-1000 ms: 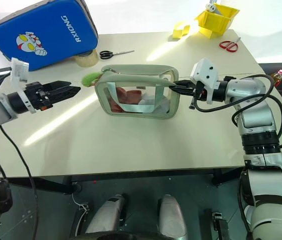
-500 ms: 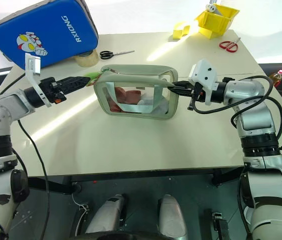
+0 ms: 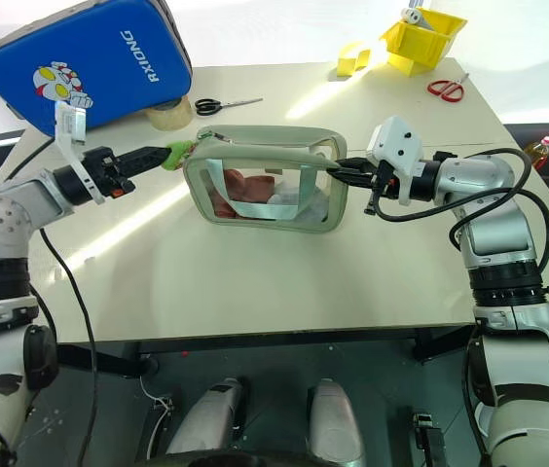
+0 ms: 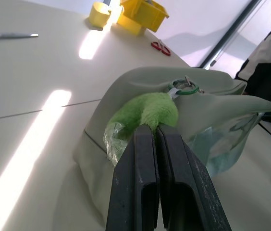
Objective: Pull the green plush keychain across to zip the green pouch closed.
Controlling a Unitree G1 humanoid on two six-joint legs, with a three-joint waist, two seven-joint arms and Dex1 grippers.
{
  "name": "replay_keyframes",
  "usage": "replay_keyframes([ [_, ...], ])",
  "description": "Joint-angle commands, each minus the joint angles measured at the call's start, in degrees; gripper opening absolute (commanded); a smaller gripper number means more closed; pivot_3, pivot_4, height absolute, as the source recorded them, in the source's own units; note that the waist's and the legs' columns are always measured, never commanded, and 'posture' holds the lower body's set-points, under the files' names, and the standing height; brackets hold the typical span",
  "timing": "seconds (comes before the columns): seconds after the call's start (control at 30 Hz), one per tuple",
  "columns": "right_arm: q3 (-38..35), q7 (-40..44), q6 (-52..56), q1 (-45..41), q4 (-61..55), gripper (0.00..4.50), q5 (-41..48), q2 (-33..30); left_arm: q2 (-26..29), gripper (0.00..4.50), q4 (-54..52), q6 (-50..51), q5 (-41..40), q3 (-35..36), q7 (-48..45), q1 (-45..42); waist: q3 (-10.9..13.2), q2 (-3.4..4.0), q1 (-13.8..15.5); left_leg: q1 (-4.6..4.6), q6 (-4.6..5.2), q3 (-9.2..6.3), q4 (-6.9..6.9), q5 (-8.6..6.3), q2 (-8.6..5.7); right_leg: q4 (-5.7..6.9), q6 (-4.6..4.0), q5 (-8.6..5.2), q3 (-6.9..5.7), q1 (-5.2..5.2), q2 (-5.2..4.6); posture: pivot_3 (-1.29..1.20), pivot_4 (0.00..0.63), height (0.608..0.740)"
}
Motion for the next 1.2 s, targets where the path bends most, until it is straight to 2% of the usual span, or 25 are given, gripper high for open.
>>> replay_keyframes([
  [0.03,-1.1,-0.4,-0.8,-0.5,-1.4,0.00,0.4,0.1,0.1,0.05,-3.4,-2.1,-1.0,1.1,0.7,-4.8,0.0,0.00,0.0,-0.01,0.00,0.00,0.01,0.00,0.00,0.00,0.00,0.00,0.00,0.00,0.00,0.00,0.150,0.740],
  [0.1,-1.0,-0.6,-1.0,-0.6,-1.2,0.00,0.3,0.3,-0.2,0.05,-5.5,-2.8,-1.0,0.2,0.3,-6.5,0.0,0.00,0.0,-0.02,-0.02,0.01,0.02,0.01,-0.01,0.00,0.00,0.00,0.00,0.00,-0.01,0.00,0.150,0.740],
  [0.2,-1.0,-0.6,-1.3,-0.7,-0.8,0.00,0.2,0.5,0.9,0.05,-12.1,-6.3,1.8,-5.4,-3.4,-7.5,0.0,0.00,-0.1,-0.03,-0.07,0.01,0.01,0.03,-0.02,-0.01,0.00,0.00,0.00,-0.01,-0.01,0.00,0.150,0.740],
  [0.33,-0.9,-0.9,-1.4,-0.9,-0.8,0.00,0.0,0.8,3.9,0.05,-15.3,-16.7,10.3,-14.6,-9.9,-5.6,0.0,0.00,-0.1,-0.03,-0.11,0.05,0.00,0.06,-0.02,-0.01,0.00,0.00,0.02,-0.01,-0.01,0.00,0.150,0.740],
  [0.53,-1.0,-1.2,-1.2,-0.2,-2.1,0.00,0.2,0.8,0.9,0.05,-9.0,-29.0,18.6,-20.2,-11.7,-7.4,0.0,0.00,0.1,-0.03,0.02,0.04,0.01,-0.02,-0.02,-0.01,0.00,0.00,0.03,0.00,-0.01,0.00,0.150,0.740],
  [0.73,-1.3,-1.4,-1.0,1.0,-3.3,0.00,0.4,0.5,-3.0,0.05,-1.1,-36.4,22.5,-20.2,-10.9,-9.8,0.0,0.00,-0.1,-0.03,0.04,0.04,0.02,-0.02,-0.03,-0.01,0.01,0.00,0.02,-0.01,-0.01,0.00,0.150,0.740],
  [0.83,-1.3,-1.6,-1.0,1.0,-3.3,0.00,0.4,0.5,-2.9,1.02,-0.5,-35.0,21.4,-19.4,-12.3,-10.5,0.0,0.00,-0.1,-0.03,0.04,0.04,0.03,-0.02,-0.03,-0.01,0.01,0.00,0.02,-0.01,0.00,0.00,0.150,0.740],
  [0.9,-1.3,-1.6,-1.1,0.9,-3.1,0.00,0.3,0.5,-2.0,1.96,-1.6,-32.3,19.9,-18.6,-13.5,-10.8,0.0,0.00,-0.1,-0.03,0.04,0.04,0.03,-0.02,-0.03,-0.01,0.01,0.00,0.02,-0.01,0.00,0.00,0.150,0.740],
  [1.03,-1.2,-1.8,-1.5,0.8,-2.7,0.00,0.1,0.7,1.2,4.14,-2.6,-29.7,19.3,-17.3,-15.6,-10.9,0.0,0.00,-0.1,-0.03,0.04,0.03,0.02,-0.02,-0.03,-0.01,0.01,0.00,0.01,-0.01,0.00,0.00,0.150,0.740],
  [1.07,-1.2,-1.8,-1.6,0.8,-2.6,0.00,0.1,0.8,2.5,4.47,-3.1,-28.5,18.7,-16.7,-16.2,-10.8,0.0,0.00,-0.2,-0.03,0.04,0.03,0.02,-0.02,-0.03,-0.01,0.01,0.00,0.01,-0.01,0.00,0.00,0.150,0.740],
  [1.2,-1.1,-1.7,-1.9,0.7,-2.4,0.00,0.1,0.8,8.0,4.47,-6.3,-21.7,15.2,-13.8,-18.7,-10.3,0.0,0.00,-0.1,-0.03,0.04,0.01,0.01,-0.03,-0.02,-0.01,0.02,-0.01,0.01,-0.02,0.01,0.00,0.150,0.740],
])
